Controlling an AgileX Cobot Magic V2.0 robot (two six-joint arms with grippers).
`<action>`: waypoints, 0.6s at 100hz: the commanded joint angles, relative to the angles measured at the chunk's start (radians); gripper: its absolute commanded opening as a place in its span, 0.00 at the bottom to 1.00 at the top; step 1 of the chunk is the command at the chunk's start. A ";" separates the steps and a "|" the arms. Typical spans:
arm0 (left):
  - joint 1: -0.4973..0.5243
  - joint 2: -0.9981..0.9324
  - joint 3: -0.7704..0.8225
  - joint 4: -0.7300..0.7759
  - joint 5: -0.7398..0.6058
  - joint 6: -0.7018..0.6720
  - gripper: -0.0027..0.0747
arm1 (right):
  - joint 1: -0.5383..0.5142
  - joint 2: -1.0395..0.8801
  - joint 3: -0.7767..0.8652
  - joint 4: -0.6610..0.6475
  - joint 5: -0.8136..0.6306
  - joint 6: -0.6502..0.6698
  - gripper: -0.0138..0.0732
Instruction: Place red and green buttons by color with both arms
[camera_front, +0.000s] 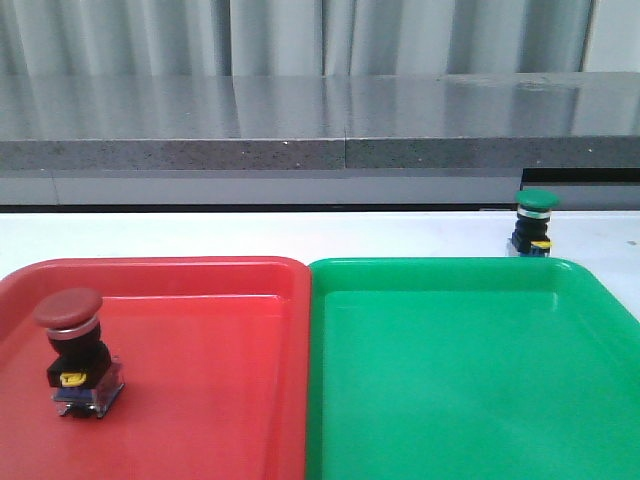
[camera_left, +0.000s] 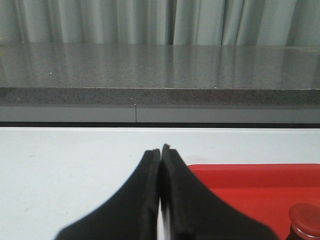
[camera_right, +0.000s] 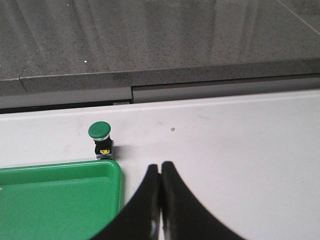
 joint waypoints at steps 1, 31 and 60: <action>0.003 -0.033 0.011 -0.009 -0.086 -0.003 0.01 | 0.001 0.118 -0.083 -0.014 -0.092 -0.009 0.09; 0.003 -0.033 0.011 -0.009 -0.086 -0.003 0.01 | 0.038 0.480 -0.280 0.058 -0.049 -0.008 0.11; 0.003 -0.033 0.011 -0.009 -0.086 -0.003 0.01 | 0.101 0.773 -0.432 0.108 -0.024 -0.008 0.80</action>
